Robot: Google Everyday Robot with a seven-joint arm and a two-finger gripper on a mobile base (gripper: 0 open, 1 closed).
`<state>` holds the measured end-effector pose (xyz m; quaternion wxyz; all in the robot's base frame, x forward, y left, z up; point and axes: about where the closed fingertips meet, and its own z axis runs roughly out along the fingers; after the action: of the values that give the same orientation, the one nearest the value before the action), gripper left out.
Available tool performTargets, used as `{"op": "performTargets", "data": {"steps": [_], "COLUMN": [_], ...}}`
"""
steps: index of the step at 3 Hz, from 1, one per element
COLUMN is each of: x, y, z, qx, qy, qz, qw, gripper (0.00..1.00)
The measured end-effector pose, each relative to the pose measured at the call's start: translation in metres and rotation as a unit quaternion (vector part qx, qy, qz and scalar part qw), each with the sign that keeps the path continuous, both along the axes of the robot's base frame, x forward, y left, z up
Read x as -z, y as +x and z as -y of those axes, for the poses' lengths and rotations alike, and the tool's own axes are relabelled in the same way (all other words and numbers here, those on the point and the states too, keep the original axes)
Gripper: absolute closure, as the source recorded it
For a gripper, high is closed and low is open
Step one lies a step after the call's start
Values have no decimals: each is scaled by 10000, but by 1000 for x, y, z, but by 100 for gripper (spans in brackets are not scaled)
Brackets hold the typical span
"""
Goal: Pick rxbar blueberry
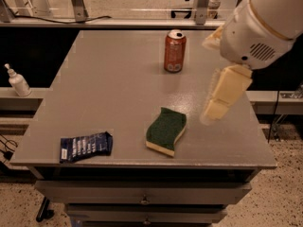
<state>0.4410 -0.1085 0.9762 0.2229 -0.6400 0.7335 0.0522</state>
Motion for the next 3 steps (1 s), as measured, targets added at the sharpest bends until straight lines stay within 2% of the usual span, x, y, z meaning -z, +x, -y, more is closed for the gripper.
{"op": "performTargets", "data": {"steps": [1,2,3], "x": [11,25,25], "y": [-22,-55,-55], "z": [-52,-99,-99], "qx": [-449,-751,-752], "qy": [375,777,775], "qz": [-88,-242,-238], "qw": [9983,9939,9939], "gripper": [0,0,0]}}
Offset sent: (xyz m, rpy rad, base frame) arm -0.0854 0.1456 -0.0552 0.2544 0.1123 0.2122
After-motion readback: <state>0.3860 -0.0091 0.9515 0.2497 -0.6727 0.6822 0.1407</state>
